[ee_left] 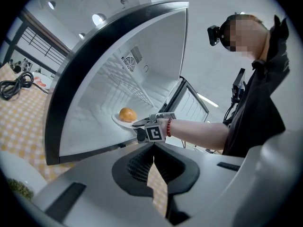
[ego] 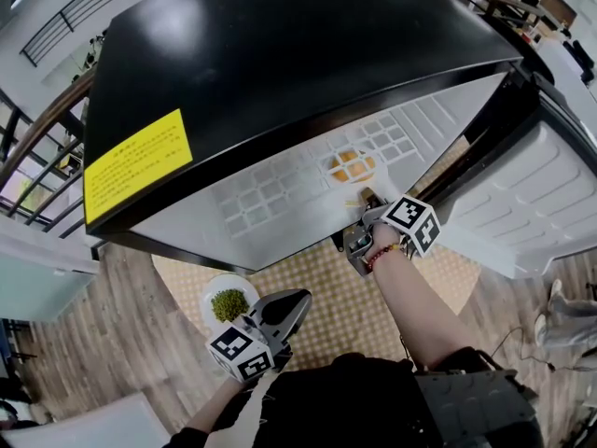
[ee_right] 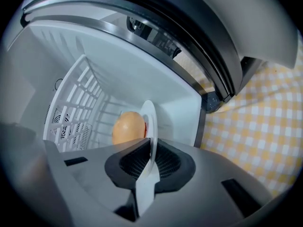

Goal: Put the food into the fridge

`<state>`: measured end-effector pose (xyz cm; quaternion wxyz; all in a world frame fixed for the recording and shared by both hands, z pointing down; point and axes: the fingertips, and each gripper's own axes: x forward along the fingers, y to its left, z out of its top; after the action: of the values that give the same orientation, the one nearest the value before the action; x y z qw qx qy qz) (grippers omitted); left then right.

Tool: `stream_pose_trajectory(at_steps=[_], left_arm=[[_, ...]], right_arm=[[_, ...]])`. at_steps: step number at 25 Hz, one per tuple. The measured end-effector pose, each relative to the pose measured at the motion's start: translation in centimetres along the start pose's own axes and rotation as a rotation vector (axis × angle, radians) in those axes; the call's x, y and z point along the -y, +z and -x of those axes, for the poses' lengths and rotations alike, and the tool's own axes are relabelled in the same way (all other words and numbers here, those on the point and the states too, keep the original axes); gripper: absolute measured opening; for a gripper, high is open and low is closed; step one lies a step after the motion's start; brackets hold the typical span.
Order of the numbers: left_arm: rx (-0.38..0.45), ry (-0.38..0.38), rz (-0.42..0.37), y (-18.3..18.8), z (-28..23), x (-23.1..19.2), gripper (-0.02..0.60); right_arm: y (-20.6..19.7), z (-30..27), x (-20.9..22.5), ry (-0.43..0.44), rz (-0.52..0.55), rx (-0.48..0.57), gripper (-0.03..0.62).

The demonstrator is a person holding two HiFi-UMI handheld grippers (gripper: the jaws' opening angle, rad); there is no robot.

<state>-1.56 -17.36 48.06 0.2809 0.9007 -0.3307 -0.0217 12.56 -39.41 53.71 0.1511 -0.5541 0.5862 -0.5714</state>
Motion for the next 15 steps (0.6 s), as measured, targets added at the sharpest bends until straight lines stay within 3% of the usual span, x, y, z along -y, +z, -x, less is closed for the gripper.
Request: stream_pose_trajectory(at_steps=[15], left_arm=[[0.017,0.018,-0.014,0.4,0.81,0.18,0.012]], right_arm=[[0.87,-0.78,-0.82,-0.076,0.134,0.046,0.032]])
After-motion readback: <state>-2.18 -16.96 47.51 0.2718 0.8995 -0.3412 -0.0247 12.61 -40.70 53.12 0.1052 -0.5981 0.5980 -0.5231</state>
